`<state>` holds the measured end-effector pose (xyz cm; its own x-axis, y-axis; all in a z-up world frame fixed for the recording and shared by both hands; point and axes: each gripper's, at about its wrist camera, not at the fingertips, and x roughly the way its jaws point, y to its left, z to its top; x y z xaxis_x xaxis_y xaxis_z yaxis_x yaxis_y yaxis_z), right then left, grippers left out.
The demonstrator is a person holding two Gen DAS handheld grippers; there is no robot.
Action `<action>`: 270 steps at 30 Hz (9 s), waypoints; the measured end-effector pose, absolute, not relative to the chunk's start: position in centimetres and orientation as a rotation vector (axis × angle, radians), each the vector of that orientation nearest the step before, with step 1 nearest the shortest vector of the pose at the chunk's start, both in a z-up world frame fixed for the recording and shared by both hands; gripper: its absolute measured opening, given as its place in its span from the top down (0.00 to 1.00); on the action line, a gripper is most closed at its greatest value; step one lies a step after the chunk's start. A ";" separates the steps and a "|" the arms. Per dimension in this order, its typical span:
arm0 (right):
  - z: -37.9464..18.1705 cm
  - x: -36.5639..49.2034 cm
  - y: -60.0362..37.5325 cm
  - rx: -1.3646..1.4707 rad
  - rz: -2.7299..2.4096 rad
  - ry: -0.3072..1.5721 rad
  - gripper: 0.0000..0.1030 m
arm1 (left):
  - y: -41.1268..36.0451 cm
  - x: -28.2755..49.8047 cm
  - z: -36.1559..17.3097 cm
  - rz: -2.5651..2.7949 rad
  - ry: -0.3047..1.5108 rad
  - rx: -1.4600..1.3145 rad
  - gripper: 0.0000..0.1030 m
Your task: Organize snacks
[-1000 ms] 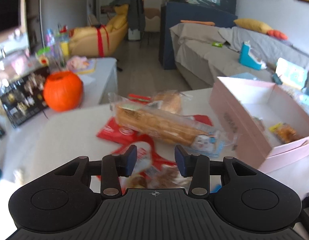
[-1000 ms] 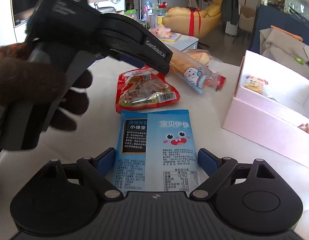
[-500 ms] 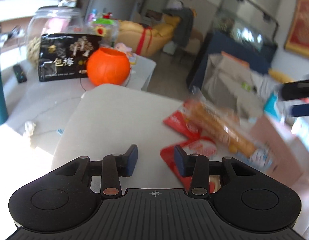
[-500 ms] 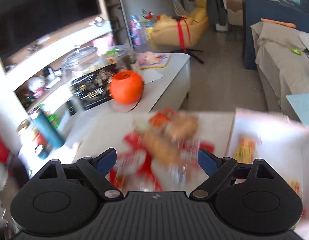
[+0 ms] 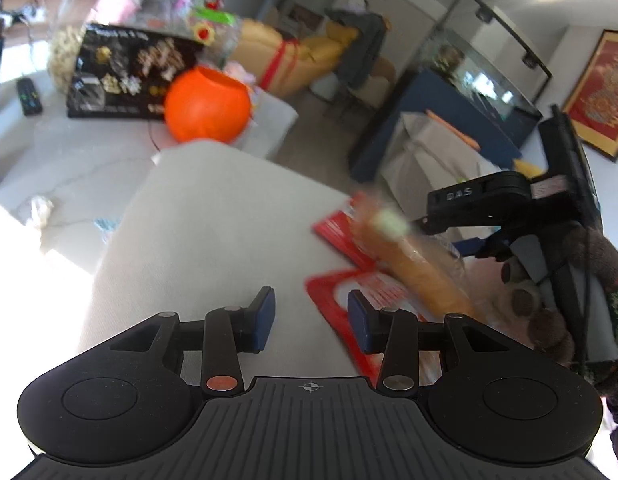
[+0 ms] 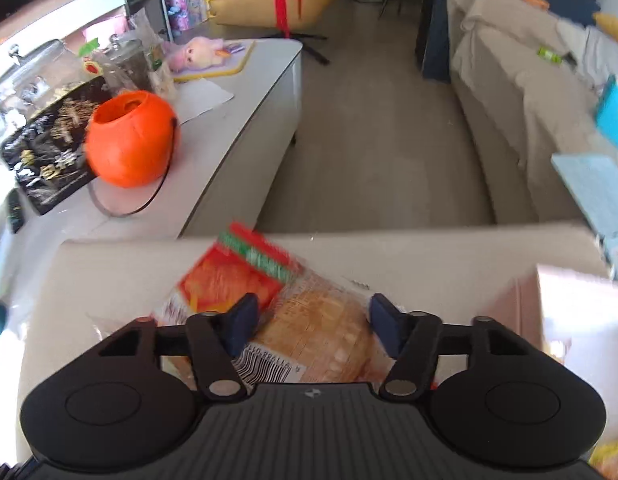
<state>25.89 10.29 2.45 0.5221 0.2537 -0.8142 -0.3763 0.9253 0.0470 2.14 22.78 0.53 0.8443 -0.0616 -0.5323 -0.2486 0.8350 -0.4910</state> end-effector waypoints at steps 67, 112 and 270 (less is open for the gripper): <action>-0.9 5.2 -10.7 -0.151 0.415 0.679 0.36 | 6.8 7.7 2.7 -0.078 0.787 0.016 0.38; 0.3 5.4 -10.3 -0.205 0.426 0.775 0.54 | 7.1 1.9 1.7 -0.201 0.800 -0.157 0.39; -1.0 4.3 -10.7 -0.141 0.436 0.734 0.04 | 15.7 9.8 1.1 0.026 0.813 -0.047 0.09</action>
<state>4.27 -10.72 -1.04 0.6576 0.3347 -0.6749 -0.4318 0.9016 0.0264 9.84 15.73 1.10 0.6868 0.0052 -0.7269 -0.0413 0.9986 -0.0319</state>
